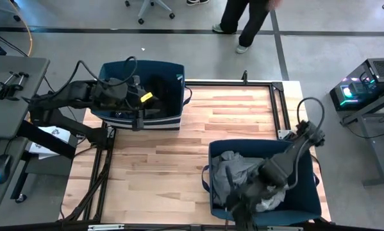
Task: Sort clothes
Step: Move the bottom blue laundry bin to the top right of the table
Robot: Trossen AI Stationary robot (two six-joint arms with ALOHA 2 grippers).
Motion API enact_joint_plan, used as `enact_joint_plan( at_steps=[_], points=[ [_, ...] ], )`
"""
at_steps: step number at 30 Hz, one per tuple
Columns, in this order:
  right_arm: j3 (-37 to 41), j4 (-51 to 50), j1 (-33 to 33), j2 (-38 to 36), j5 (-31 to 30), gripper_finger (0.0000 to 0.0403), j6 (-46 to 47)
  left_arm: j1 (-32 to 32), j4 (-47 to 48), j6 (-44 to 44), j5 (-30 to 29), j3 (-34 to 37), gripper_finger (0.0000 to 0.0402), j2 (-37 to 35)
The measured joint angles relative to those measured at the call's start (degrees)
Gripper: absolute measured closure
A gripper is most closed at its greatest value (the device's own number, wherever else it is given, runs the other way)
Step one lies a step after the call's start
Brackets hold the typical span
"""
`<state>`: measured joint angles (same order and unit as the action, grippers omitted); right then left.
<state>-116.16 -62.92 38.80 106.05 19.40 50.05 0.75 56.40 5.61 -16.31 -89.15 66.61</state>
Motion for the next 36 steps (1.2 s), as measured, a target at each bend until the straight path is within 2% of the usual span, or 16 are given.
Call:
enact_joint_plan(
  at_steps=[4, 7, 11, 17, 21, 28, 29, 32, 36],
  points=[
    [-4.93, -2.65, 2.29, 4.29, 0.59, 0.0157, -0.42, 0.02, -3.83, 0.12, 2.89, 3.13, 0.0220, -1.27],
    [-7.72, -9.91, 4.20, 6.41, -0.55, 0.0156, 2.51, 0.02, -4.09, 0.47, 4.82, 3.29, 0.0220, -1.12],
    [-8.17, -17.14, 7.53, 7.83, -2.28, 0.0155, 9.80, 0.02, -4.10, 0.47, 5.50, 3.29, 0.0220, -1.23],
    [-7.45, -23.96, 11.57, 11.35, -2.56, 0.0160, 15.70, 0.02, -4.09, 0.44, 6.77, 3.29, 0.0220, -1.21],
    [-7.54, -26.58, 12.04, 13.93, -4.47, 0.0209, 14.58, 0.04, -4.09, -0.65, 6.81, 3.29, 0.0220, -1.21],
    [-7.84, -26.36, 6.10, 15.34, -14.12, 0.0380, 3.66, 0.05, -4.67, -3.01, 7.25, 3.29, 0.0220, -1.16],
    [-7.84, -26.45, 4.64, 15.35, -15.70, 0.0390, 1.28, 0.06, -5.09, -3.02, 7.27, 3.29, 0.0220, -1.16],
    [-7.73, -27.25, 0.05, 15.31, -20.09, 0.0383, -6.10, 0.11, -6.46, -3.02, 7.63, 3.29, 0.0220, -1.16],
    [-7.62, -27.46, -5.69, 15.39, -22.64, 0.0394, -16.09, 0.14, -7.06, -3.23, 8.74, 3.29, 0.0220, -1.16]
  ],
)
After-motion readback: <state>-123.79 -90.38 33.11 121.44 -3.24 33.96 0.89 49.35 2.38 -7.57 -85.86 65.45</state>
